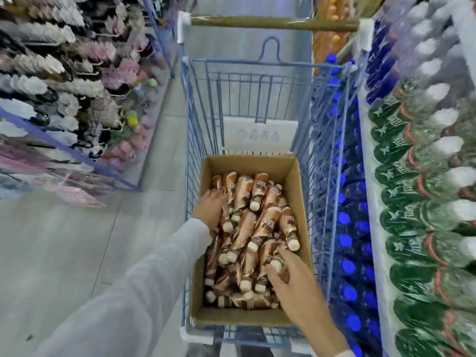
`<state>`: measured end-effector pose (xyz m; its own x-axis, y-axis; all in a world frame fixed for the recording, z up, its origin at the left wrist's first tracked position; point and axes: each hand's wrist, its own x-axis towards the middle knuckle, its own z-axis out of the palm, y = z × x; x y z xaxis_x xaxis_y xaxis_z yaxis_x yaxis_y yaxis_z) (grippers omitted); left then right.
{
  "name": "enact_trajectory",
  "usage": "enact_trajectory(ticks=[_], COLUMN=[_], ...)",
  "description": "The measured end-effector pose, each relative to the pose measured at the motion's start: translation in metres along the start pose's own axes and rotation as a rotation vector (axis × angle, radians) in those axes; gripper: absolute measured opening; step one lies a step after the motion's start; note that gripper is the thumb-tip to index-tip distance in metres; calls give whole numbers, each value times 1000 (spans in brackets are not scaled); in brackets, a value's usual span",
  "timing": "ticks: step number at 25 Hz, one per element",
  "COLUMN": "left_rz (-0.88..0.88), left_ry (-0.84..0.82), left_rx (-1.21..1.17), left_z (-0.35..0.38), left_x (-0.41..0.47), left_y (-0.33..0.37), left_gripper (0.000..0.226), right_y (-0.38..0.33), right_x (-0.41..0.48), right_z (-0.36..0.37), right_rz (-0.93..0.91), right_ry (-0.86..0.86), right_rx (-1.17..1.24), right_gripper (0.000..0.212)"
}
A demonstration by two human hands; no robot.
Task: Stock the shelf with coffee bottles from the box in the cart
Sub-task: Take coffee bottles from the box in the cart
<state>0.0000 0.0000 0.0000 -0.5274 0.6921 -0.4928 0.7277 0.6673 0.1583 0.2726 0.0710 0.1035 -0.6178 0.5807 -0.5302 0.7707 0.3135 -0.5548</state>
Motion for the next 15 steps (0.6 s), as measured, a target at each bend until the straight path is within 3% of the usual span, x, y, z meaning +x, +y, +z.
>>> enact_trajectory(ticks=[4,7,12,15], left_rz=[106,180,222,151], left_ry=[-204,-228,-249,-259], left_rx=[172,243,168,-25], left_z=[19,39,39,28], left_x=[57,78,83,69], left_y=[-20,-29,-40,-32], left_gripper=[65,59,60,68], right_y=[17,25,32,25], right_x=[19,24,29,34], right_z=[11,16,23,21], right_rz=[39,58,76,70], right_ry=[-40,-74,-108,-87], right_rx=[-3,3,-4,-26], right_gripper=[54,52,55,58])
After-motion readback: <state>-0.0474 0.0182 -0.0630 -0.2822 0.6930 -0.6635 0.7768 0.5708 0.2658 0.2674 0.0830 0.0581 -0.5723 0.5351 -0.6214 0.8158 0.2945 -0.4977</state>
